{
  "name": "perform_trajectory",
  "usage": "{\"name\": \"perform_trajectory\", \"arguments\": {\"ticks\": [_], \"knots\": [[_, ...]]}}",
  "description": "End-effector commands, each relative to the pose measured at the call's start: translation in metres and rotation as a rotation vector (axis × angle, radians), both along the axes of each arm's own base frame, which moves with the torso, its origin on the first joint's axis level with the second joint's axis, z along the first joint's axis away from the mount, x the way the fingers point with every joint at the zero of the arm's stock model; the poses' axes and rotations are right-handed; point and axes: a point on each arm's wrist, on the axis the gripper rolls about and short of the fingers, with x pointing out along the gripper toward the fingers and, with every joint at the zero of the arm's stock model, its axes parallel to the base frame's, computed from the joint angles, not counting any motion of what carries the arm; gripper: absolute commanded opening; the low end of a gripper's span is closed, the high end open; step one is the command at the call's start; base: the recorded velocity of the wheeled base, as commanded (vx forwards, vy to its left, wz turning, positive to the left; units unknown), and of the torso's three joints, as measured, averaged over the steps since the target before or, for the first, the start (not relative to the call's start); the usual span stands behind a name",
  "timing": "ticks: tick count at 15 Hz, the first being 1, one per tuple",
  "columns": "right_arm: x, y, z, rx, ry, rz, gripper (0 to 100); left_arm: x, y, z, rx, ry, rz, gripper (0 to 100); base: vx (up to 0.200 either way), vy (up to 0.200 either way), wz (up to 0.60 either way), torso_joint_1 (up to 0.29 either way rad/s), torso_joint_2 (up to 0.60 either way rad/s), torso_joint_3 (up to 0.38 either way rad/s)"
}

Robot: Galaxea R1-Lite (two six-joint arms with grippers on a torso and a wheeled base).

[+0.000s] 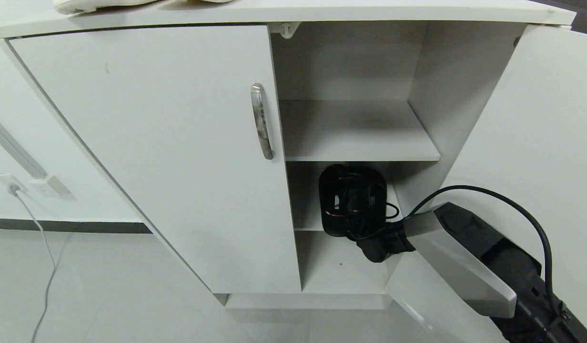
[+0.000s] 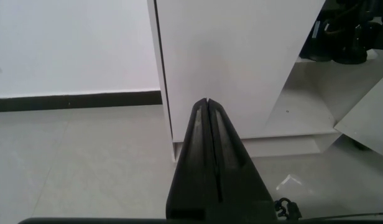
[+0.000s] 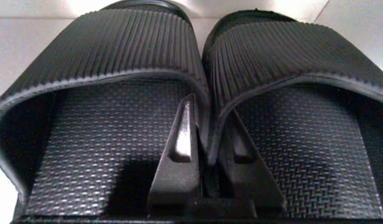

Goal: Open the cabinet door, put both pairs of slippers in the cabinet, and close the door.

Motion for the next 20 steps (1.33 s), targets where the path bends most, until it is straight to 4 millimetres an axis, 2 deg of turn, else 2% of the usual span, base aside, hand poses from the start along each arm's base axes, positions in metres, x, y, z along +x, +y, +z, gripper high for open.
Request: {"name": "perform_trajectory", "arguments": {"ticks": [1,5,8,11,12,17,20], "knots": [[0.001,0.0,-0.002,-0.002,0.002,0.001,100,0.0,0.0,0.0,0.0,0.002,0.0,0,0.0,0.0,0.0,0.0,0.0,0.0],[-0.004,-0.001,-0.003,-0.017,0.018,0.003,100,0.0,0.0,0.0,0.0,0.002,0.0,0,0.0,0.0,0.0,0.0,0.0,0.0],[-0.03,-0.006,0.013,-0.02,0.031,0.021,100,0.0,0.0,0.0,0.0,0.002,0.0,0,0.0,0.0,0.0,0.0,0.0,0.0],[-0.062,-0.012,0.023,-0.02,0.029,0.048,100,0.0,0.0,0.0,0.0,0.002,0.0,0,0.0,0.0,0.0,0.0,0.0,0.0],[-0.085,-0.017,0.028,-0.026,0.037,0.068,100,0.0,0.0,0.0,0.0,0.002,0.0,0,0.0,0.0,0.0,0.0,0.0,0.0],[-0.158,-0.024,0.027,-0.039,0.046,0.149,100,0.0,0.0,0.0,0.0,0.002,0.0,0,0.0,0.0,0.0,0.0,0.0,0.0],[-0.169,-0.027,0.023,-0.038,0.038,0.162,100,0.0,0.0,0.0,-0.002,0.002,0.0,0,0.0,0.0,0.0,0.0,0.0,0.0]]}}
